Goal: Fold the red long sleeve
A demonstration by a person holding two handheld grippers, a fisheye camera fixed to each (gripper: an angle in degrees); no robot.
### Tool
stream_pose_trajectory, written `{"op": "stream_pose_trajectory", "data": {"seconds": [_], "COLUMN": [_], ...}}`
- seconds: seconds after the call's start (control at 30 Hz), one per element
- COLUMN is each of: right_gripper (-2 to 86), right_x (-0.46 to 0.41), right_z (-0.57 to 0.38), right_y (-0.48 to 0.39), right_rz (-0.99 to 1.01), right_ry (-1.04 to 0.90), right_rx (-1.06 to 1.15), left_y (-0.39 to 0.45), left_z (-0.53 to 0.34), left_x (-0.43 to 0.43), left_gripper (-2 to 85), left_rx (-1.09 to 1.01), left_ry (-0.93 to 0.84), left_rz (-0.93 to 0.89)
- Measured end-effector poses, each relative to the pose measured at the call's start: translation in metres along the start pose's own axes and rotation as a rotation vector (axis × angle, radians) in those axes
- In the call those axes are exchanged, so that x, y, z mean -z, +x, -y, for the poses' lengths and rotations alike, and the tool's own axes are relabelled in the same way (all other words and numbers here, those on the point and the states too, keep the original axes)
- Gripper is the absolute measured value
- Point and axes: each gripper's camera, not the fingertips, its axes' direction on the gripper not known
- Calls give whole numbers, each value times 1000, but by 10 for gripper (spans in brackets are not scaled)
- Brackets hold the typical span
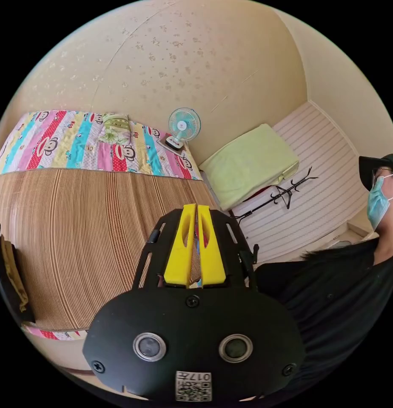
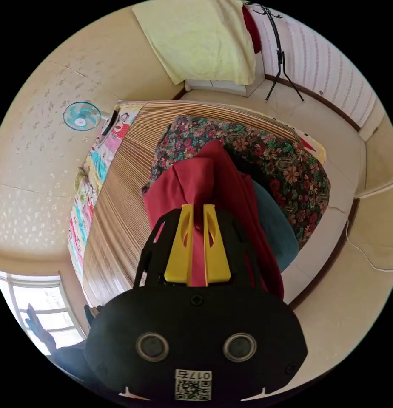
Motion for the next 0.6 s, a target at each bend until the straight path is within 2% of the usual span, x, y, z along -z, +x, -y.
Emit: {"op": "stream_pose_trajectory", "data": {"seconds": [0.03,0.13,0.23,0.37,0.43,0.53,0.6], "right_gripper": [34,25,20,16,15,14,14], "right_x": [13,29,31,46,71,92,86], "right_z": [-12,-40,-60,-102,-144,-215,-258], "right_y": [-14,-74,-143,-204,-241,-288,-309], "right_rz": [226,634,903,1112,1237,1231,1231], "right_ry": [48,61,-38,-161,-236,-329,-421], "right_rx": [79,322,494,624,783,1006,1078], "left_y": [-3,-11,-18,-42,-75,-116,-131], "left_z": [-1,2,13,25,21,7,-1], "left_x": [-1,-9,-30,-69,-90,-98,-97], "left_gripper": [-2,38,68,117,145,175,181], "left_rx": [18,68,102,219,377,582,636], "left_ry": [15,2,-79,-231,-225,-174,-227], "left_rz": [-32,-118,-259,-331,-505,-727,-739]}}
